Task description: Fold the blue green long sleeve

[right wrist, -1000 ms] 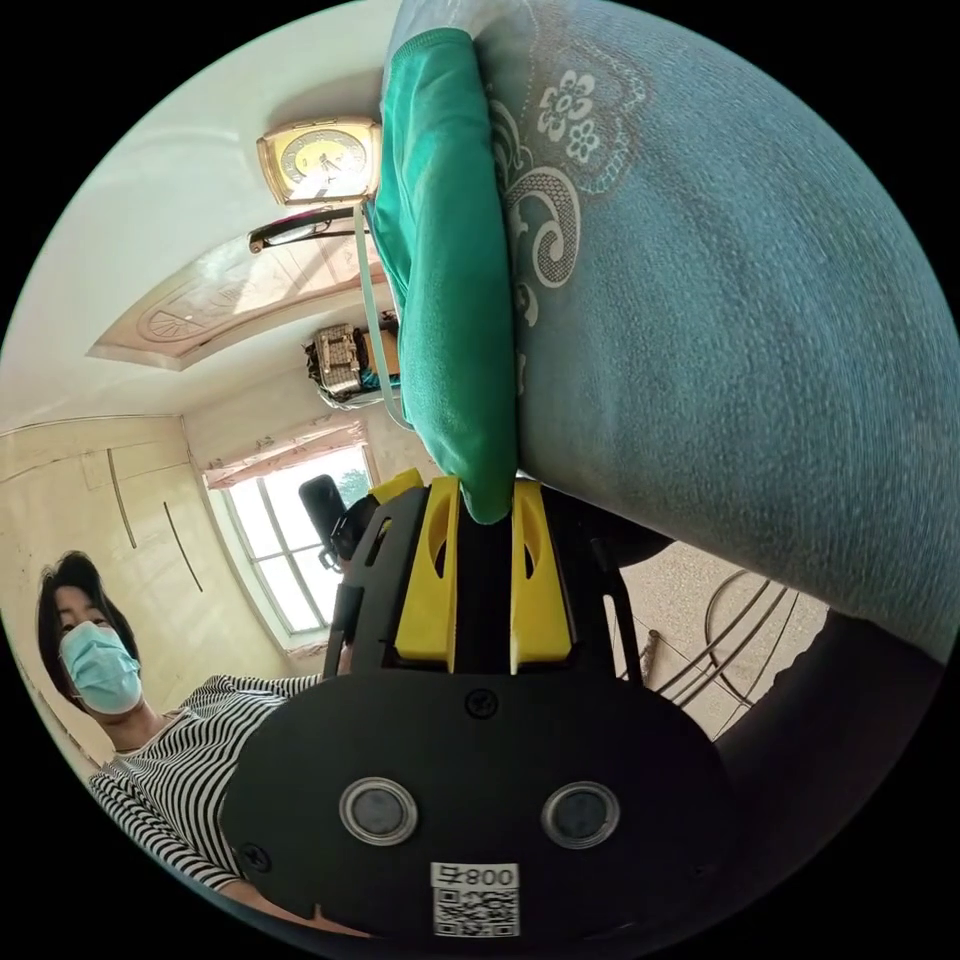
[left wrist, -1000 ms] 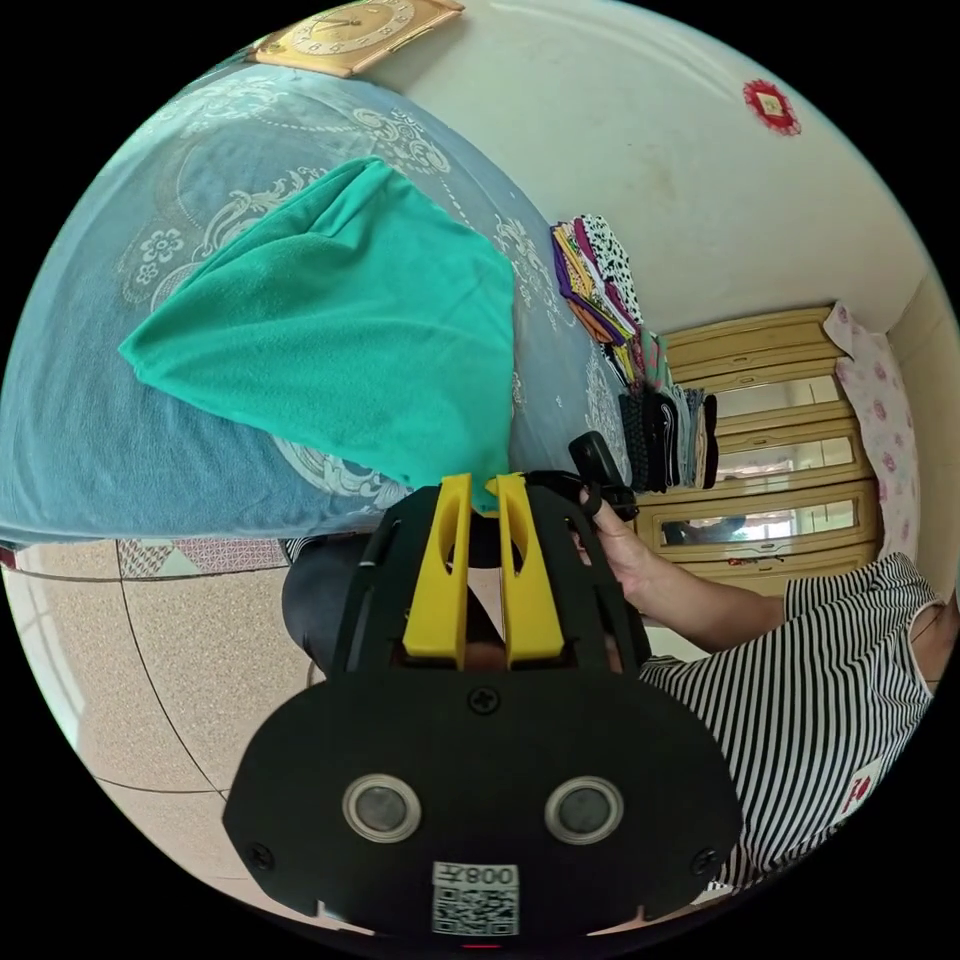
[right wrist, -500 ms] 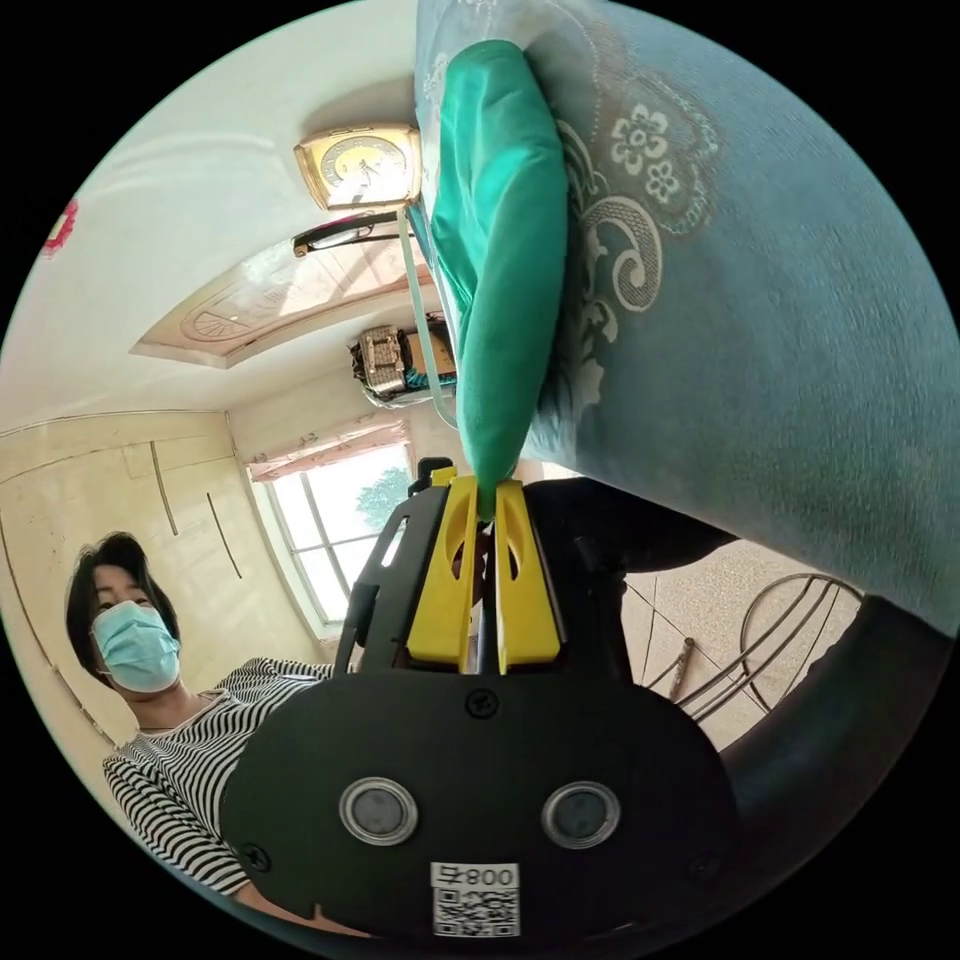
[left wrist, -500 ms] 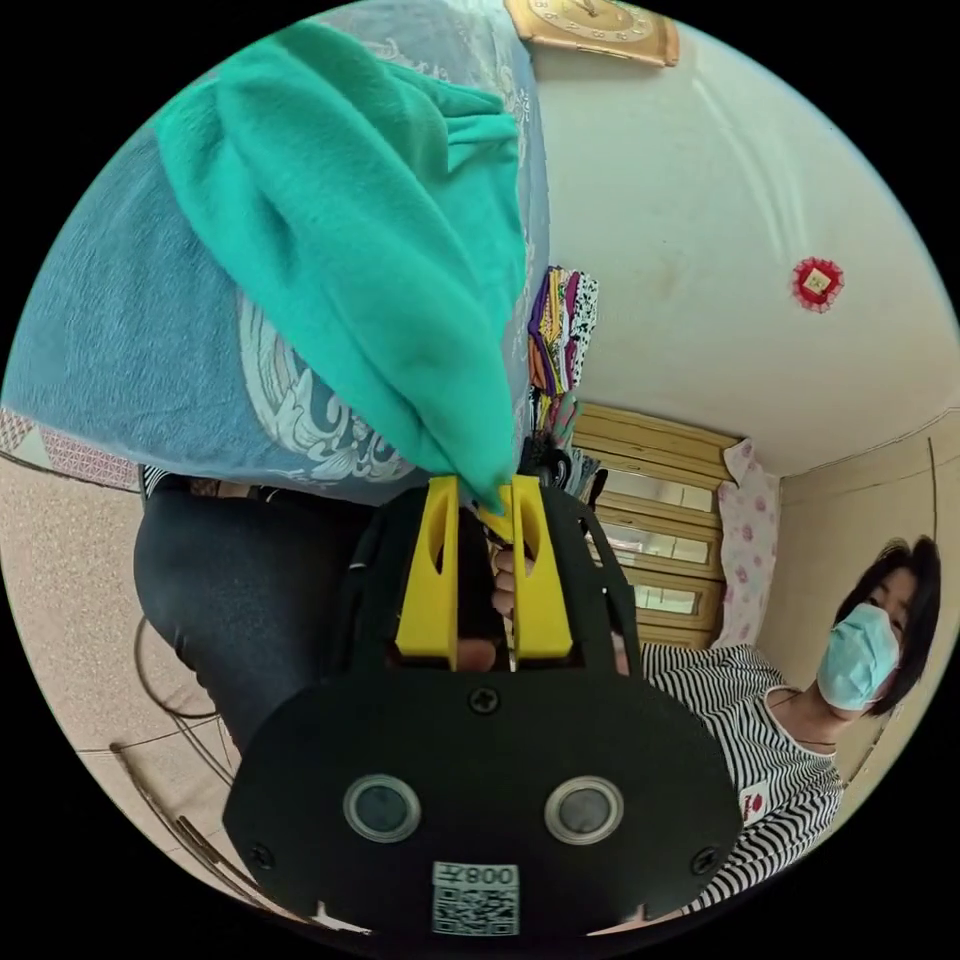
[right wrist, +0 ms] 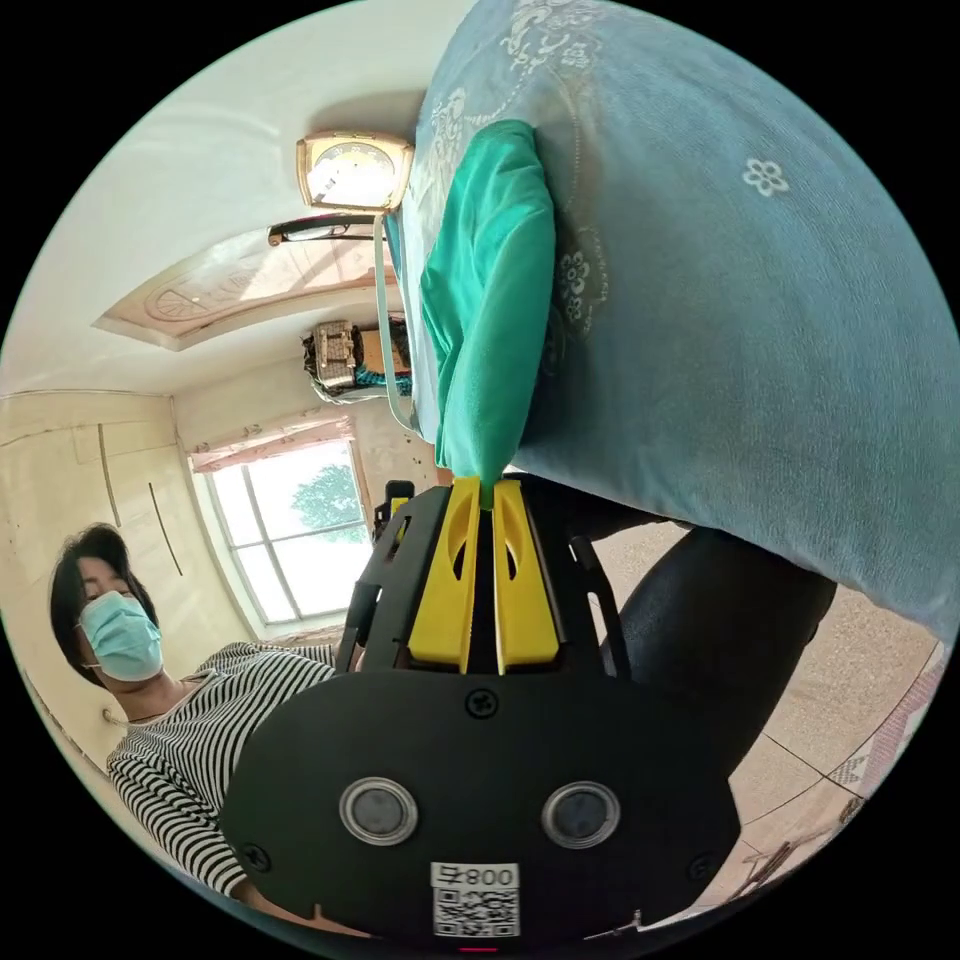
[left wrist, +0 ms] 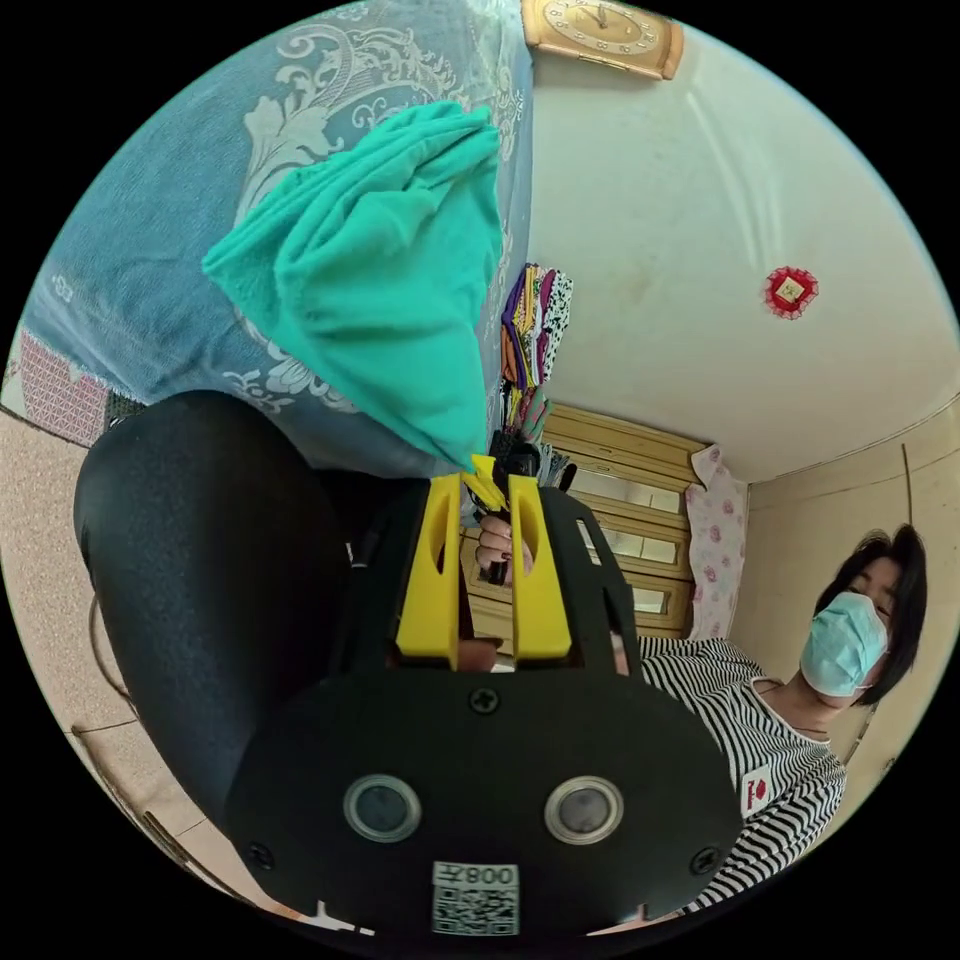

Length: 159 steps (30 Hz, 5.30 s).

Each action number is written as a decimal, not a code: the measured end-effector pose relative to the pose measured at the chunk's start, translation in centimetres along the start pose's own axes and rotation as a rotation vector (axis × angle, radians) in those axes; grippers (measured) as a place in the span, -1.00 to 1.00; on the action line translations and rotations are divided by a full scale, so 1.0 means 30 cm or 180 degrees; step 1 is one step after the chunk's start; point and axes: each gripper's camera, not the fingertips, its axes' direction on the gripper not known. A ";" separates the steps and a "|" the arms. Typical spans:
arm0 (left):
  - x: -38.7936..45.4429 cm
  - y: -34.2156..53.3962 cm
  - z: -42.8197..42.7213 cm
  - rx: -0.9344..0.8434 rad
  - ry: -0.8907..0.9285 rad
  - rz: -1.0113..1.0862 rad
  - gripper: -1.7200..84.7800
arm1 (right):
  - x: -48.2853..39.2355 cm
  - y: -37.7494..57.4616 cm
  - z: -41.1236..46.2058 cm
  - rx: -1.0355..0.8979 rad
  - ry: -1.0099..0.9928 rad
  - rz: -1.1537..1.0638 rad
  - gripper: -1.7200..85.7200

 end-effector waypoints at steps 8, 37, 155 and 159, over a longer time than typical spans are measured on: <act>-0.076 -0.046 0.164 0.0198 -0.0244 -0.0218 -0.77 | -0.051 0.034 -0.001 0.0018 -0.0087 -0.0096 -0.90; -0.099 0.134 0.029 0.0522 0.0155 0.0092 -0.76 | -0.101 0.096 -0.012 0.0260 -0.0813 -0.0024 -0.84; 0.067 0.206 1.500 -0.0344 0.0467 0.0974 -0.88 | -1.360 1.925 -0.399 0.1590 -0.0466 -0.1176 -0.90; 0.033 0.049 1.589 -0.0383 0.0437 0.0918 -0.88 | -1.439 1.877 -0.457 0.1576 -0.0449 -0.1068 -0.90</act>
